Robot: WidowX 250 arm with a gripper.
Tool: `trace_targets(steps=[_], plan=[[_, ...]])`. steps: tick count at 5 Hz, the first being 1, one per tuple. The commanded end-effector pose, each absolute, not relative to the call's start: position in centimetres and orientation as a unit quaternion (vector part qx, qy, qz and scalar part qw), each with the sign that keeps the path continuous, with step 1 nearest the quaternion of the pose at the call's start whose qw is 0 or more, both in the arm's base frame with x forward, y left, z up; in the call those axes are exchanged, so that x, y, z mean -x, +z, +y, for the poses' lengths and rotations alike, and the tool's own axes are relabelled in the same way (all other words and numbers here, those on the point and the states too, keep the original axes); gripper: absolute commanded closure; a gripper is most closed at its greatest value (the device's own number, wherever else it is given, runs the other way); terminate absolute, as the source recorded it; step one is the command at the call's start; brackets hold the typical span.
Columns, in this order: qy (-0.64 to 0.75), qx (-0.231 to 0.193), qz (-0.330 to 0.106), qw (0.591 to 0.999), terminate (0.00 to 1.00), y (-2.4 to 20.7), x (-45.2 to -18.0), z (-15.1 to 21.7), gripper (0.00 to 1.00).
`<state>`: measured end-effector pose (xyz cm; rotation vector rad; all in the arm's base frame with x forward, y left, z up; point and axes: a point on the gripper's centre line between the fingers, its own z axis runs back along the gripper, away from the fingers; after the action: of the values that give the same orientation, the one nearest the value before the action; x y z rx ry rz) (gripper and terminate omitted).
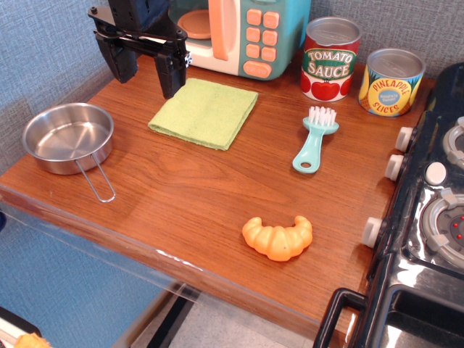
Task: Move the green pad to the left of the croissant
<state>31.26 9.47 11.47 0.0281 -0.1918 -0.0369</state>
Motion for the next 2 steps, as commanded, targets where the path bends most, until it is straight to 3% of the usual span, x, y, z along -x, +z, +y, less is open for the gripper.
trace_targets(steps=[1,2], plan=[[-0.018,-0.014,-0.096,0.995,0.00,11.5,-31.3,9.5,0.00],[-0.009,-0.019,-0.091,0.996,0.00,9.6,-33.6,9.5,0.00]])
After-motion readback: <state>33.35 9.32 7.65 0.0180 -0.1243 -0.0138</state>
